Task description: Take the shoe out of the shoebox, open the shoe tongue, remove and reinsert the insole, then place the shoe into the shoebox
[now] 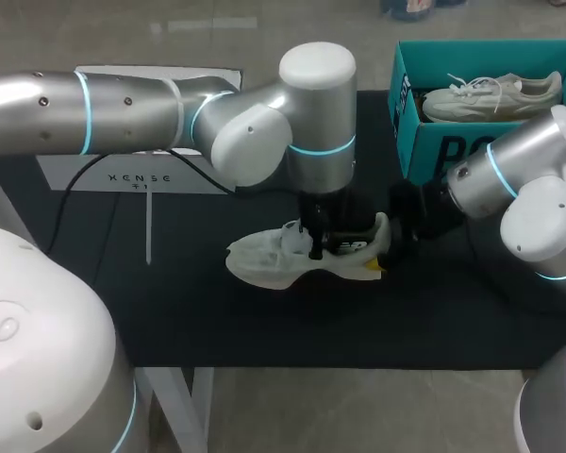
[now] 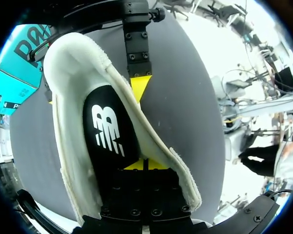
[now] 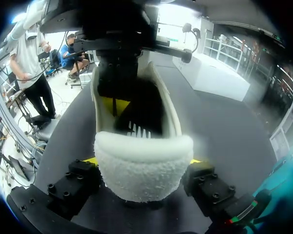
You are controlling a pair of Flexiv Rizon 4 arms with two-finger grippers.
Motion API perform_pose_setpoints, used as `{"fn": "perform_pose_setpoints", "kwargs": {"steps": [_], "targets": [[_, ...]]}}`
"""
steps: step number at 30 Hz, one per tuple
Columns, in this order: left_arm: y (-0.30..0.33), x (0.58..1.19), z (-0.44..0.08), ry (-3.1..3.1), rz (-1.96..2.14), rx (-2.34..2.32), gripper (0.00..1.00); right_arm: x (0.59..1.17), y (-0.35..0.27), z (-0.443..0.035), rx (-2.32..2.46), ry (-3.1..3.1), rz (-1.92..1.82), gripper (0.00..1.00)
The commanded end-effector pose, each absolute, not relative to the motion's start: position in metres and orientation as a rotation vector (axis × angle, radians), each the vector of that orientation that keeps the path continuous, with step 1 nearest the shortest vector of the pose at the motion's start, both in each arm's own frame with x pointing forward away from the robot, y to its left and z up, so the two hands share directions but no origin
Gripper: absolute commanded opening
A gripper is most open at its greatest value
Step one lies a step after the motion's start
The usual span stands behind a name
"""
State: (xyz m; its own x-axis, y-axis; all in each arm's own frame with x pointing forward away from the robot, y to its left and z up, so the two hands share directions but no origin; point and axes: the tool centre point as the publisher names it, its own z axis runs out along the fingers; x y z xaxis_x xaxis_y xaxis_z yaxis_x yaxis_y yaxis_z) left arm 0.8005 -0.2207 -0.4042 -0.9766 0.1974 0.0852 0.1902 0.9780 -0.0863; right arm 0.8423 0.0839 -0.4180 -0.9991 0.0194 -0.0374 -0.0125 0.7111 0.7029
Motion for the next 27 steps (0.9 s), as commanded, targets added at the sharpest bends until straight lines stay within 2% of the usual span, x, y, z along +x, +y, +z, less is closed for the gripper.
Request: {"fn": "perform_pose_setpoints", "kwargs": {"steps": [1, 2, 3, 4, 6, 12, 19, 23, 25, 27], "targets": [[-0.219, 0.797, -0.410, -3.037, 0.102, -0.292, 0.35, 0.845, 0.085, -0.418, 0.009, 2.867, 1.174, 0.00], [-0.218, 0.798, -0.411, -3.042, 0.103, -0.289, 0.46, 0.845, 0.085, -0.418, 0.009, 2.867, 1.174, 0.00], [-0.218, 0.799, -0.411, -3.047, 0.105, -0.287, 0.53, 0.845, 0.085, -0.418, 0.009, 2.867, 1.174, 0.00], [-0.217, 0.801, -0.413, -3.061, 0.107, -0.284, 0.69, 0.845, 0.085, -0.418, 0.009, 2.867, 1.174, 0.00], [-0.217, 0.805, -0.415, -3.087, 0.109, -0.275, 0.84, 0.845, 0.085, -0.418, 0.009, 2.867, 1.174, 0.00], [-0.219, 0.814, -0.421, -3.157, 0.096, -0.248, 0.85, 0.845, 0.085, -0.418, 0.009, 2.867, 1.174, 0.00], [-0.221, 0.817, -0.421, -3.274, 0.072, -0.142, 1.00, 0.845, 0.085, -0.418, 0.009, 2.867, 1.174, 0.00], [-0.221, 0.821, -0.427, -3.267, 0.058, -0.136, 1.00, 0.845, 0.085, -0.418, 0.009, 2.867, 1.174, 0.00], [-0.221, 0.824, -0.428, -3.264, 0.055, -0.135, 0.78, 0.845, 0.085, -0.418, 0.009, 2.867, 1.174, 0.00], [-0.220, 0.827, -0.429, -3.265, 0.048, -0.129, 0.47, 0.845, 0.085, -0.418, 0.009, 2.867, 1.174, 0.00]]}}
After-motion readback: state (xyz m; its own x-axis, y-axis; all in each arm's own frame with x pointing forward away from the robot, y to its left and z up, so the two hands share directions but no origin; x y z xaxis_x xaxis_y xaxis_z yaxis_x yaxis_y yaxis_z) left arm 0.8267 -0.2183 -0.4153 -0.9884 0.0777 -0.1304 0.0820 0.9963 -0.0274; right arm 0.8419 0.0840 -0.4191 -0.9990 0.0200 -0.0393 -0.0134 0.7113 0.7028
